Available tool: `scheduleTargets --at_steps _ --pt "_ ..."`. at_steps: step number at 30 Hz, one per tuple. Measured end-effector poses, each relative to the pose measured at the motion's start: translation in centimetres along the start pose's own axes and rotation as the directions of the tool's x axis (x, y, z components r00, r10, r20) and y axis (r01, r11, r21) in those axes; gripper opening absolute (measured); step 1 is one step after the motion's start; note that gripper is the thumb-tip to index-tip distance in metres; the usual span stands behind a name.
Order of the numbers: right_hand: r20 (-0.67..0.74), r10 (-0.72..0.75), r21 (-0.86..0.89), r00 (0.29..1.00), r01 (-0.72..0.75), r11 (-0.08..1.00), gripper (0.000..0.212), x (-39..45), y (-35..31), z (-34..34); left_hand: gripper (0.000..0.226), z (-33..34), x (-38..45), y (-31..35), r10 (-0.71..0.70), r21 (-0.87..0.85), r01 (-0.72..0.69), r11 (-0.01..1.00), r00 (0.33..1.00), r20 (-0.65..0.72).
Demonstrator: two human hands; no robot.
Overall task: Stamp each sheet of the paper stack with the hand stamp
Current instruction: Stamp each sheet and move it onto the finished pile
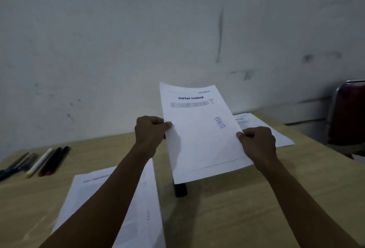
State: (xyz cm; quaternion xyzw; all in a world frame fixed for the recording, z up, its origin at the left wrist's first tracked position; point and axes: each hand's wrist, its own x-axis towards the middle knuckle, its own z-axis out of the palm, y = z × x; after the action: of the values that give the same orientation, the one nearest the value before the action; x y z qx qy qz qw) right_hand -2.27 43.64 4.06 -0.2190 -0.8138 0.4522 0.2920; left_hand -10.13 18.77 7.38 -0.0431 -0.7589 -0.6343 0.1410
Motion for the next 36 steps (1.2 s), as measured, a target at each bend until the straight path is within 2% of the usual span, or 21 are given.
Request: scheduleTargets --at_steps 3,9,19,28,33,36 --pt "-0.072 0.065 -0.113 0.995 -0.073 0.991 0.013 3.7 2.5 -1.6 0.013 5.2 2.0 0.0 -0.006 0.117 -0.005 0.993 0.996 0.09" --pt "-0.097 0.125 -0.328 0.987 -0.15 0.933 0.026 10.5 7.7 -3.0 0.012 15.1 5.2 -1.7 -0.115 0.262 0.055 0.963 0.968 0.221" --pt "-0.092 0.081 -0.546 0.992 -0.118 0.829 0.024 20.8 15.7 -1.9 0.024 28.5 10.5 -6.9 -0.184 0.394 0.07 0.916 0.948 0.26" --pt "-0.1 0.068 -0.603 0.993 -0.115 0.789 0.021 25.6 19.4 0.1 0.047 32.9 12.5 -9.3 -0.218 0.575 0.062 0.816 0.954 0.206" --pt "-0.1 0.04 -0.654 0.994 -0.096 0.751 0.037 24.9 18.7 0.1 0.057 32.5 12.0 -8.8 -0.225 0.635 0.024 0.772 0.945 0.239" --pt "-0.066 -0.006 -0.6 0.998 -0.035 0.799 0.035 23.1 17.4 0.0 0.04 31.6 11.3 -7.8 -0.201 0.587 0.003 0.809 0.941 0.273"
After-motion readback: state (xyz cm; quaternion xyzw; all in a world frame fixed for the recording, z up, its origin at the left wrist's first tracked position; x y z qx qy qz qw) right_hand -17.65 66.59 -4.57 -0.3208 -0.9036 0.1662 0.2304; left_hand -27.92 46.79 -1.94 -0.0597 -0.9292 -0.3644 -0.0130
